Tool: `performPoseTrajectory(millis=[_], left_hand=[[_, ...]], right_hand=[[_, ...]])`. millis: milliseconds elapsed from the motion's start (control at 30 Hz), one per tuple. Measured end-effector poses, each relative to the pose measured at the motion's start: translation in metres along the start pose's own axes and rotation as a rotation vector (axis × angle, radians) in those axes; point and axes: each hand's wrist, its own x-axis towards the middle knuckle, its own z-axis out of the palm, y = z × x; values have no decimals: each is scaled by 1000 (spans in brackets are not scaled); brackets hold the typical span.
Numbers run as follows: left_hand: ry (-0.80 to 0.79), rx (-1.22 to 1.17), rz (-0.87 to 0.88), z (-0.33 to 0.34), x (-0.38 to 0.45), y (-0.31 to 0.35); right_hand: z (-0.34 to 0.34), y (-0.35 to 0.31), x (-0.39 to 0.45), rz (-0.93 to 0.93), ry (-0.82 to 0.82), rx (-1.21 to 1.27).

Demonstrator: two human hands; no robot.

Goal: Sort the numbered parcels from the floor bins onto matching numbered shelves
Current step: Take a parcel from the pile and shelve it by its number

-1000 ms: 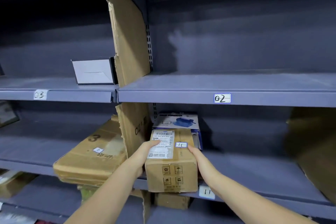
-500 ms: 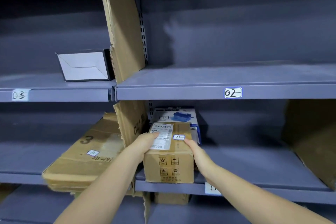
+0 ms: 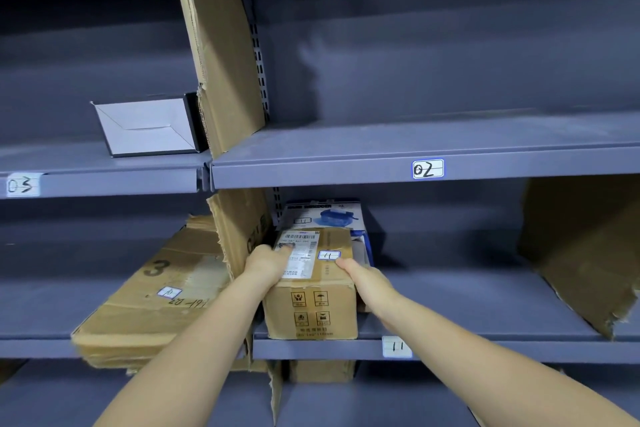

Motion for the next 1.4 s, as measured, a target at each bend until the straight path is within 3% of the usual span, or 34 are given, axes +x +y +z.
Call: performPoseTrajectory(millis=[200,433,833,1100,1400], left_hand=[[43,215,134,-8,-25,14],[65,377,420,-6,-69,39],[-276,457,847,67,-149,82],[-463,732,1144,137,-233,121],[-646,761,1493,243,-380,162]], right_hand=[[-11,-20,-19,-108,36,-102],[-44,-24,-58,-193,192,-248],[-136,0,-165,-345,364,-898],[-219,30,-252,-179,535,-1317],[-317,98,-389,111,714,-1343]])
